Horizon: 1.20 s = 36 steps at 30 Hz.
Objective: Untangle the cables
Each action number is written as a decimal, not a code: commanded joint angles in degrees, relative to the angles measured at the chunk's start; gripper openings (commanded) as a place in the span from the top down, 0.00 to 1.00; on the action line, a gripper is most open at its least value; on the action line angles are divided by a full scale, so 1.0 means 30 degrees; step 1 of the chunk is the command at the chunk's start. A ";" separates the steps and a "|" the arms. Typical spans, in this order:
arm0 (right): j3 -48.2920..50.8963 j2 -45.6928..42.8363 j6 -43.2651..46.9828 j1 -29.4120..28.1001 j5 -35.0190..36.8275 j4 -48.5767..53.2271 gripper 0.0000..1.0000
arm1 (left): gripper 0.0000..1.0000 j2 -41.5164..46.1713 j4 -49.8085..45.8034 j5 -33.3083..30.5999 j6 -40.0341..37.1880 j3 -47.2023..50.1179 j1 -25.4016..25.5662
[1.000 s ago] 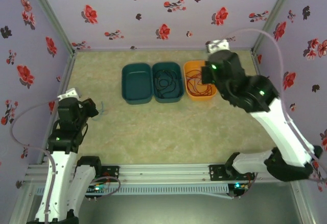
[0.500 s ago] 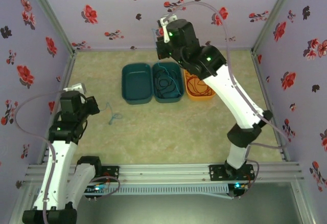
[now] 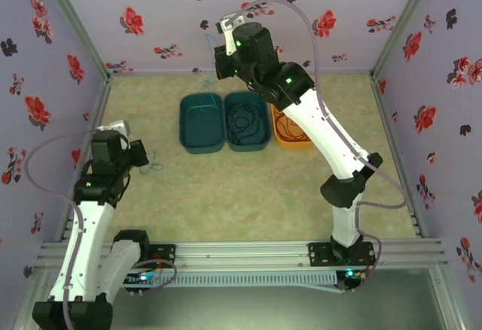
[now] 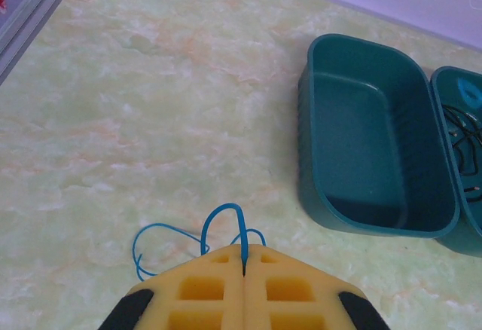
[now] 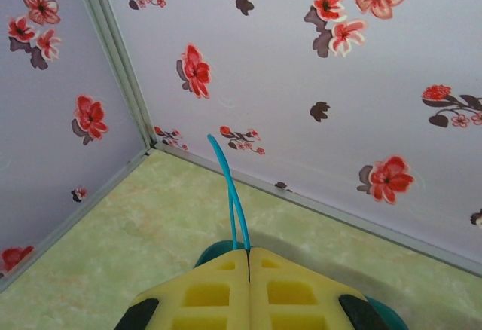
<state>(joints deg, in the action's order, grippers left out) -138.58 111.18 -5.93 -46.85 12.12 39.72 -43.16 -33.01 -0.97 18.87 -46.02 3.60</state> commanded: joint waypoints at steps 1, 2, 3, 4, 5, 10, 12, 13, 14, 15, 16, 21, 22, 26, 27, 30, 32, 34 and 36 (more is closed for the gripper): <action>-0.0095 0.1063 0.0112 0.0136 -0.0687 -0.1183 1.00 | 1.00 0.0172 0.0451 0.0328 -0.0373 -0.0045 0.0094; -0.0114 0.1312 0.0047 0.0133 -0.0719 -0.1255 1.00 | 1.00 0.0172 0.0441 0.0353 -0.0373 -0.0041 0.0105; -0.0100 0.1547 -0.0035 0.0119 -0.0770 -0.1285 1.00 | 1.00 0.0147 0.0458 0.0356 -0.0373 -0.0026 0.0090; -0.0084 0.1757 -0.0094 0.0133 -0.0853 -0.1290 1.00 | 1.00 0.0161 0.0477 0.0345 -0.0351 0.0004 0.0076; 0.0022 0.1953 -0.0224 0.0143 -0.0944 -0.1361 1.00 | 1.00 0.0140 0.0558 0.0353 -0.0344 0.0061 0.0111; 0.0821 0.3036 -0.1034 0.0192 -0.2110 -0.1776 1.00 | 1.00 0.0031 0.0823 0.0369 -0.0285 0.0223 0.0073; 0.0897 0.3476 -0.1293 0.0177 -0.2368 -0.1615 1.00 | 1.00 -0.0032 0.0851 0.0407 -0.0285 0.0223 0.0092; 0.0970 0.3583 -0.1371 0.0179 -0.2427 -0.1561 1.00 | 1.00 -0.0061 0.0891 0.0460 -0.0300 0.0223 0.0097; 0.1095 0.3694 -0.1463 0.0181 -0.2457 -0.1549 1.00 | 1.00 -0.0058 0.0918 0.0540 -0.0284 0.0219 0.0090; 0.1276 0.3752 -0.1530 0.0195 -0.2432 -0.1578 1.00 | 1.00 -0.0058 0.0947 0.0620 -0.0285 0.0223 0.0083; 0.1443 0.3770 -0.1614 0.0196 -0.2386 -0.1581 1.00 | 1.00 -0.0058 0.0982 0.0736 -0.0285 0.0223 0.0108; 0.2188 0.4205 -0.2314 0.0388 -0.2236 -0.1036 1.00 | 1.00 -0.0062 0.0889 0.1435 -0.0285 0.0078 0.0089; 0.2189 0.4333 -0.2461 0.0426 -0.2338 -0.0794 1.00 | 1.00 -0.0059 0.0815 0.1534 -0.0285 0.0033 0.0102; 0.2978 0.4677 -0.2988 0.0470 -0.3241 -0.0230 1.00 | 1.00 -0.0004 0.0535 0.1920 -0.0337 -0.0314 0.0105; 0.3410 0.4639 -0.3102 0.0452 -0.3499 -0.0312 1.00 | 1.00 0.0030 0.0459 0.2106 -0.0344 -0.0441 0.0115; 0.4487 0.4547 -0.3323 0.0459 -0.3982 -0.0574 0.96 | 1.00 0.0158 0.0181 0.2616 -0.0367 -0.0835 0.0110; 0.4962 0.4540 -0.3259 0.0466 -0.4333 -0.0728 0.83 | 1.00 0.0240 -0.0088 0.2940 -0.0410 -0.1149 0.0116; 0.5102 0.4558 -0.3095 0.0444 -0.4479 -0.0653 0.70 | 1.00 0.0321 -0.0354 0.3271 -0.0464 -0.1519 0.0116; 0.5257 0.4391 -0.2898 0.0452 -0.4486 -0.0469 0.62 | 1.00 0.0413 -0.0590 0.3619 -0.0461 -0.1969 0.0099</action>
<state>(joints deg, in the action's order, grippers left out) -123.48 124.25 -14.98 -45.67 0.19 37.71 -43.11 -33.12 6.76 18.83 -48.82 3.64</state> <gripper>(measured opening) 0.349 0.050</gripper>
